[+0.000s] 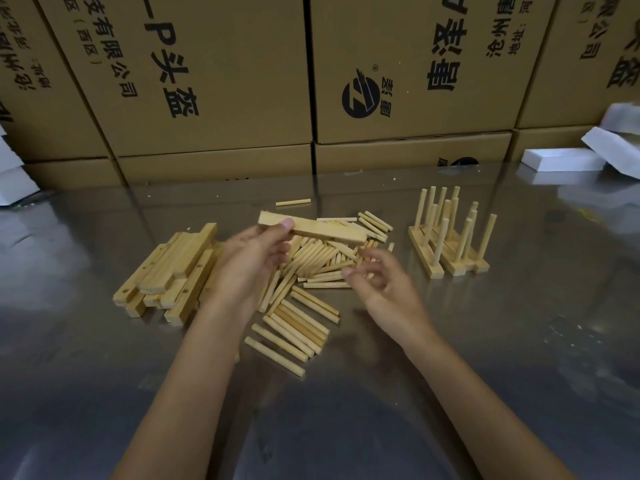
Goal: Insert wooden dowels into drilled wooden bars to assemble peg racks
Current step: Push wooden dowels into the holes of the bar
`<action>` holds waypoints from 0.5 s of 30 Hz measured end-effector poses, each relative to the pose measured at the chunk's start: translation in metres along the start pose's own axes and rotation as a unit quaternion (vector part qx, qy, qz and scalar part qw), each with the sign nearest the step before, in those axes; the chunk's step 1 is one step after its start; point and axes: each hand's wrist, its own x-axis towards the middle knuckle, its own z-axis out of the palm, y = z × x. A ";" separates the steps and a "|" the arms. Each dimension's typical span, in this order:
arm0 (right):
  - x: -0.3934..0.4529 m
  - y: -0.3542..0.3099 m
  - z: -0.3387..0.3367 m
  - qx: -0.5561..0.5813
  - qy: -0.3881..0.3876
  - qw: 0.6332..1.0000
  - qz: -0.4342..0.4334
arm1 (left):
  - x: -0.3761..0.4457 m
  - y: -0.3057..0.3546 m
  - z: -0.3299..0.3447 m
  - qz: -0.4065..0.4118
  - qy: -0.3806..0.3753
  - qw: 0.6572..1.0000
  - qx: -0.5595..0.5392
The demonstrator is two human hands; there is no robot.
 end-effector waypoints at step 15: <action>0.000 -0.009 -0.023 0.216 -0.088 0.971 -0.056 | -0.007 -0.020 0.028 -0.237 -0.164 0.954 -0.080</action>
